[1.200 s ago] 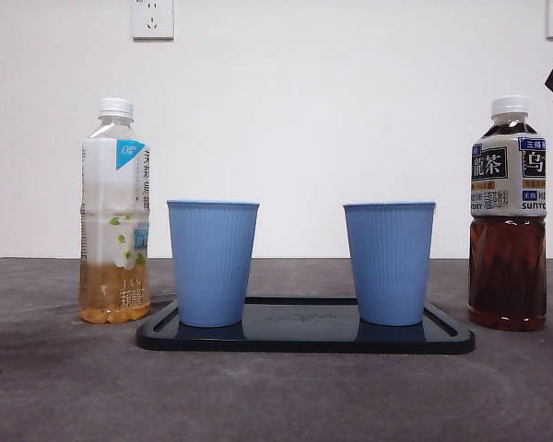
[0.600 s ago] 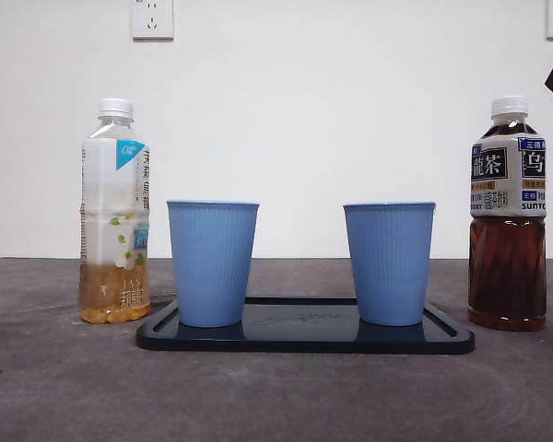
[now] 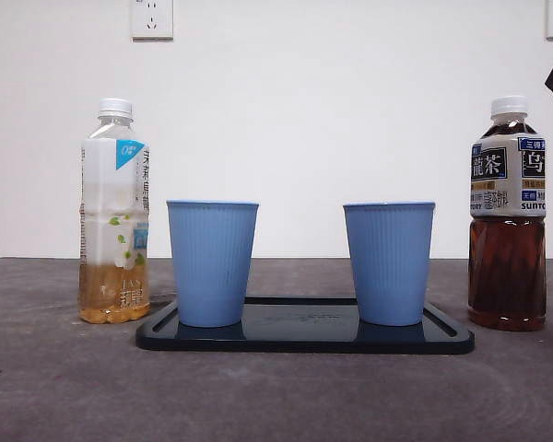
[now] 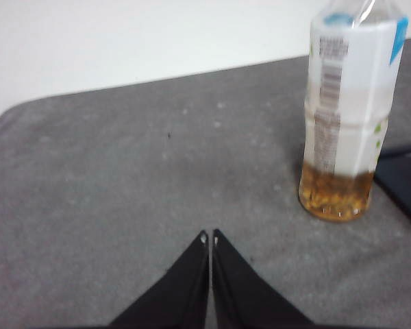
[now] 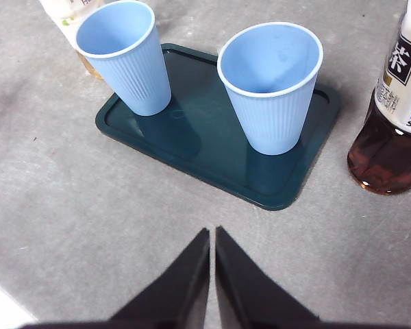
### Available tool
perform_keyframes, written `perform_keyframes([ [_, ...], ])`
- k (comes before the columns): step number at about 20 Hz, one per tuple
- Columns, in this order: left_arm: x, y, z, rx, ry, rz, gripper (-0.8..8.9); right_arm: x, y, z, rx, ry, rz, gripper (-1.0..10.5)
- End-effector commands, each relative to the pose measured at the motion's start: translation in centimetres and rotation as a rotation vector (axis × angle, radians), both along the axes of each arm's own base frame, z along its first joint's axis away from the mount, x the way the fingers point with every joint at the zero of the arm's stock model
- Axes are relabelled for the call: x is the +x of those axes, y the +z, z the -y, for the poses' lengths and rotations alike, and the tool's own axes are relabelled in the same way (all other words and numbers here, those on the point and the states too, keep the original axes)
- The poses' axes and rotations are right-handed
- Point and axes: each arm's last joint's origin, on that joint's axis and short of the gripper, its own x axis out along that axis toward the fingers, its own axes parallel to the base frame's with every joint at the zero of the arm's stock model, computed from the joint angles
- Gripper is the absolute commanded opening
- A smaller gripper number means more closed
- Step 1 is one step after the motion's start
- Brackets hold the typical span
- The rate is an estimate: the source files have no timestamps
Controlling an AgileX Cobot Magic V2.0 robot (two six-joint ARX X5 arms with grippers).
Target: Pour the drink into the cup
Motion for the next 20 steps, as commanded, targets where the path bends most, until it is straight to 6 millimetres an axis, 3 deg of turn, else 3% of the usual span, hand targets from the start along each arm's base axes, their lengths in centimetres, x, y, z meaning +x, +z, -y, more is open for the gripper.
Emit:
perform_keyframes([
  [1, 0.2, -0.8, 0.0, 0.012, 0.006, -0.011, 0.07, 0.0, 0.5, -0.1, 0.017, 0.0, 0.011, 0.1],
  [5, 0.3, -1.8, 0.0, 0.013, 0.007, -0.042, 0.07, 0.0, 0.5, -0.1, 0.017, 0.0, 0.011, 0.1],
  [20, 0.3, -1.8, 0.0, 0.012, 0.008, -0.042, 0.07, 0.0, 0.5, -0.1, 0.017, 0.0, 0.011, 0.1],
])
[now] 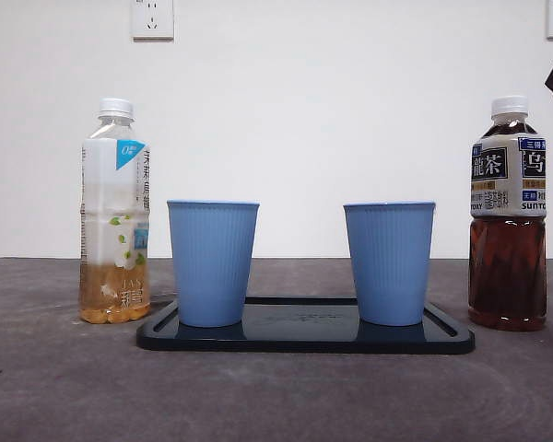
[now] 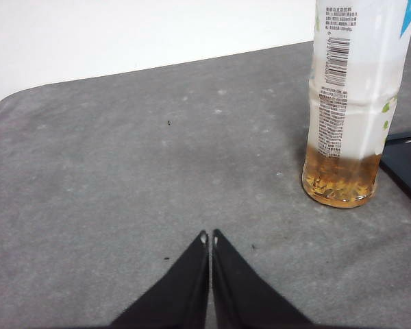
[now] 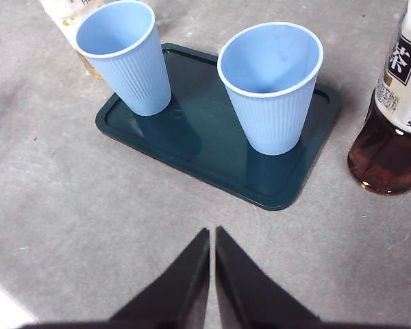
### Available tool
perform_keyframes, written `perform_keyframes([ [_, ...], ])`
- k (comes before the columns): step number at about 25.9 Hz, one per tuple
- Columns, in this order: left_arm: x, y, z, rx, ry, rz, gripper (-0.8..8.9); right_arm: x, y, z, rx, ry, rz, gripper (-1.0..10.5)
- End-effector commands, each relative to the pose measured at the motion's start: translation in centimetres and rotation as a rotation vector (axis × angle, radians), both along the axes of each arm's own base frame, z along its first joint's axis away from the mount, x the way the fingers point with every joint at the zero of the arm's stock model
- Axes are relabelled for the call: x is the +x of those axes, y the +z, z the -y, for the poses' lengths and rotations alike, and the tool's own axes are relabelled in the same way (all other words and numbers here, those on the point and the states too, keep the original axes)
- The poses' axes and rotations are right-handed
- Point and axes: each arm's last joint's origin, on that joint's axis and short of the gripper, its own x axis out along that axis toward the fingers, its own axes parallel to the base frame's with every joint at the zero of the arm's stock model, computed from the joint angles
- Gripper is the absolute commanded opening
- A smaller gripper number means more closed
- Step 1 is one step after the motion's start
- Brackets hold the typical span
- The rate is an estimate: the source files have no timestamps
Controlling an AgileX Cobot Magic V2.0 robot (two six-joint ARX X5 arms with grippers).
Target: Pour the drink into the cup
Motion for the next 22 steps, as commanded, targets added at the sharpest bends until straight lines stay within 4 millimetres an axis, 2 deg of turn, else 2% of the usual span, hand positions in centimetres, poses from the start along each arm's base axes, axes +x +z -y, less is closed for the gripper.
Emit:
perform_keyframes([
  [1, 0.1, -0.7, 0.0, 0.006, 0.003, -0.026, 0.07, 0.0, 0.5, -0.1, 0.018, 0.0, 0.011, 0.1],
  [5, 0.1, -0.7, 0.0, 0.006, 0.003, -0.026, 0.07, 0.0, 0.6, 0.1, -0.024, 0.002, 0.063, 0.1],
  [8, 0.1, -0.7, 0.0, 0.006, 0.003, -0.026, 0.07, 0.3, 1.4, 1.3, -0.03, -0.12, 0.244, 0.1],
  [10, 0.1, -0.7, 0.0, 0.006, 0.003, -0.026, 0.07, 0.6, 1.1, 2.4, -0.01, -0.204, 0.369, 0.1],
  [16, 0.1, -0.7, 0.0, 0.006, 0.003, -0.026, 0.07, 0.1, -3.1, 5.6, -0.074, -0.466, 0.586, 0.1],
  [22, 0.1, -0.7, 0.0, 0.006, 0.003, -0.026, 0.07, -0.2, -6.5, 6.7, -0.095, -0.579, 0.655, 0.1],
])
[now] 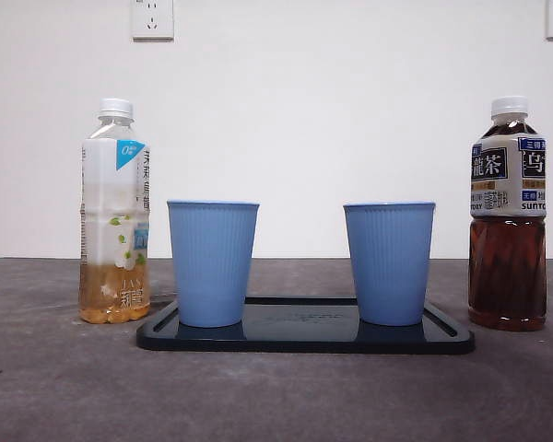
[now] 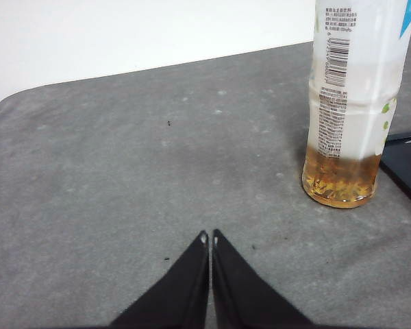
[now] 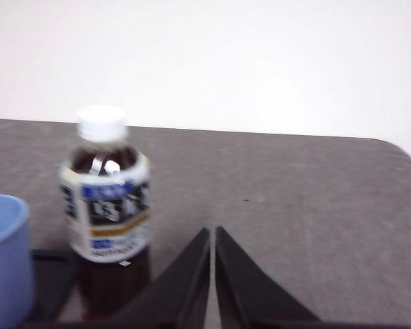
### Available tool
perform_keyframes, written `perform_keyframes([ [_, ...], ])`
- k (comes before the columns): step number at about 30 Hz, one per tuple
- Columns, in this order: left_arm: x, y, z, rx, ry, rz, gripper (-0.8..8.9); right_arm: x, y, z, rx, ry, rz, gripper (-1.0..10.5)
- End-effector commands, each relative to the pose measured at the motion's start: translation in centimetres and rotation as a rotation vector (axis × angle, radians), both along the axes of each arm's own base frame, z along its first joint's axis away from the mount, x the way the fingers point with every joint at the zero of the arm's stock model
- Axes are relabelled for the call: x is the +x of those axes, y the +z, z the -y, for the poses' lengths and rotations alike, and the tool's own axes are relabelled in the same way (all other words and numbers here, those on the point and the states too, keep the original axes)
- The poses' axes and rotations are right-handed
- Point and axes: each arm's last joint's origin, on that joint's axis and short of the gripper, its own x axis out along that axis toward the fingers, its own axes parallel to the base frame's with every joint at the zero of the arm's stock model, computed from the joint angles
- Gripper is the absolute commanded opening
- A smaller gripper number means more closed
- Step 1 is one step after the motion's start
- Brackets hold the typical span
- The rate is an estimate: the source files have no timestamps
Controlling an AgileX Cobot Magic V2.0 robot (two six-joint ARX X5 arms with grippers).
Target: Pour the drink into the cup
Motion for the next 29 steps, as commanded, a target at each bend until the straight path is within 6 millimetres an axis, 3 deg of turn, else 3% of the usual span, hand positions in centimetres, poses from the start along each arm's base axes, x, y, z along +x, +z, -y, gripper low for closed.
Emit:
perform_keyframes([
  [1, 0.1, -0.7, 0.0, 0.006, 0.003, -0.027, 0.07, 0.0, -1.1, 0.3, -0.014, -0.033, 0.029, 0.1],
  [14, 0.1, -0.7, 0.0, 0.006, 0.003, -0.027, 0.07, 0.4, -5.3, 0.6, -0.007, -0.066, -0.003, 0.1],
  [29, 0.1, -0.7, 0.0, 0.006, 0.003, -0.027, 0.07, 0.2, -6.7, 0.6, -0.005, -0.065, -0.125, 0.1],
])
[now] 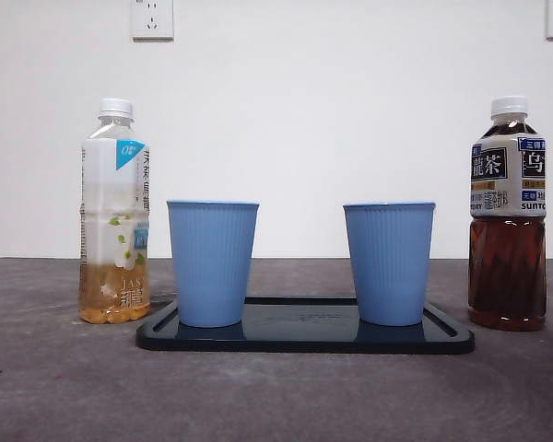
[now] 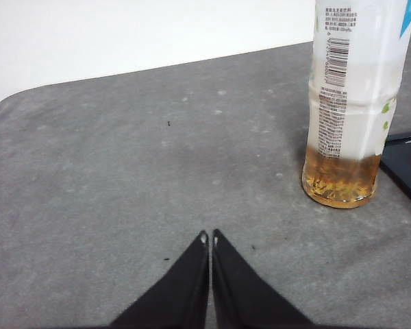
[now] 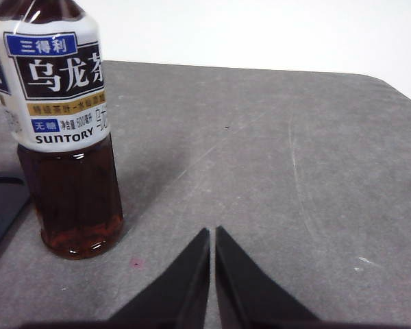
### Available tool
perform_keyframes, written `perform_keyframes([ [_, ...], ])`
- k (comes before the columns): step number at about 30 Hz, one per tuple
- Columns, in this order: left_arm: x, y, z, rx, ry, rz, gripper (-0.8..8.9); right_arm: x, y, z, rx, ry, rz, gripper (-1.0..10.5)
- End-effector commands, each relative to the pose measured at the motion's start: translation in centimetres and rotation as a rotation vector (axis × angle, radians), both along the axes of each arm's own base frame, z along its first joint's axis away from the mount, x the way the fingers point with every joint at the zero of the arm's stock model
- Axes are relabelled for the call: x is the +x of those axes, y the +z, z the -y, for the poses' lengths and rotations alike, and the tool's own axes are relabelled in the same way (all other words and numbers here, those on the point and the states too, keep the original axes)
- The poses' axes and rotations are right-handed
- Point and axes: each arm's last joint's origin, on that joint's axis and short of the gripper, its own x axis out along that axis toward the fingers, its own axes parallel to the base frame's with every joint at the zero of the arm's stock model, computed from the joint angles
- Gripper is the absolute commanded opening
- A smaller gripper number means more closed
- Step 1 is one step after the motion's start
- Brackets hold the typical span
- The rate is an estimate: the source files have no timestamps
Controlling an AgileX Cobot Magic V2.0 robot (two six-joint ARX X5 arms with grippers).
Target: Pour the drink into the cup
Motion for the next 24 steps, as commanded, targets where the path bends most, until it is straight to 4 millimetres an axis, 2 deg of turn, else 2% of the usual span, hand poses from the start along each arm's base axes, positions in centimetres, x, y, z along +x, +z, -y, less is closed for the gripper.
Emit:
perform_keyframes([
  [1, 0.07, -0.75, -0.02, 0.006, 0.003, -0.027, 0.07, 0.01, -0.3, 0.03, 0.003, -0.004, -0.011, 0.1],
  [24, 0.07, -0.75, -0.02, 0.006, 0.003, -0.027, 0.07, 0.04, -0.1, 0.03, 0.002, -0.003, 0.009, 0.1],
])
